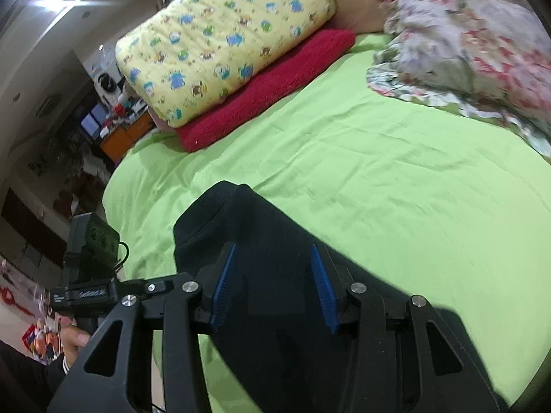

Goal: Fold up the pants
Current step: 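Grasp the folded edge with the right tool while the left tool grasps beside it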

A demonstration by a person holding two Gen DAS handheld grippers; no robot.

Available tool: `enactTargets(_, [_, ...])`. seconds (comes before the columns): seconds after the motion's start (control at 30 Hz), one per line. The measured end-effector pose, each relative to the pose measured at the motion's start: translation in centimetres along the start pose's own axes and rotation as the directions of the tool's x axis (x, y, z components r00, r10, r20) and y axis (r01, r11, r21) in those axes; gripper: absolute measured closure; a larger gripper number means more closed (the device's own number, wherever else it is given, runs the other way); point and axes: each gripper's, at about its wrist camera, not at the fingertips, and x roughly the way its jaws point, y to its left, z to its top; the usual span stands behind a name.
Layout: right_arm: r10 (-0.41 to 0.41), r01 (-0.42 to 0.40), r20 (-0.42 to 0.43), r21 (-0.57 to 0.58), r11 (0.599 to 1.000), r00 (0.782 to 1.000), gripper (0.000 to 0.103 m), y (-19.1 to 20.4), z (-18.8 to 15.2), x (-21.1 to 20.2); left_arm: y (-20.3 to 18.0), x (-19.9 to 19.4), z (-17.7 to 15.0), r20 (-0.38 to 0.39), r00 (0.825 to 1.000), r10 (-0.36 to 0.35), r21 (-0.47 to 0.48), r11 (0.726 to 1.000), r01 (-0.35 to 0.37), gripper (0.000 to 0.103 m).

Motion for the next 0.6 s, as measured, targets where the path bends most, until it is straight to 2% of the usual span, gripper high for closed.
enactTargets(0.3, [0.065, -0.078, -0.126, -0.1, 0.992, 0.99, 0.057, 1.1, 3.4, 4.4, 0.0, 0.3, 0.1, 0.018, 1.0, 0.003, -0.03, 1.0, -0.002, 0.031])
enactTargets(0.4, [0.082, -0.11, -0.19, -0.138, 0.984, 0.978, 0.057, 1.4, 4.7, 6.1, 0.2, 0.3, -0.1, 0.036, 0.999, 0.008, -0.058, 0.998, -0.006, 0.03])
enactTargets(0.6, [0.056, -0.13, -0.312, -0.221, 0.967, 0.948, 0.057, 1.9, 6.2, 9.9, 0.0, 0.6, 0.0, 0.061, 0.998, 0.03, -0.1, 0.995, -0.023, 0.024])
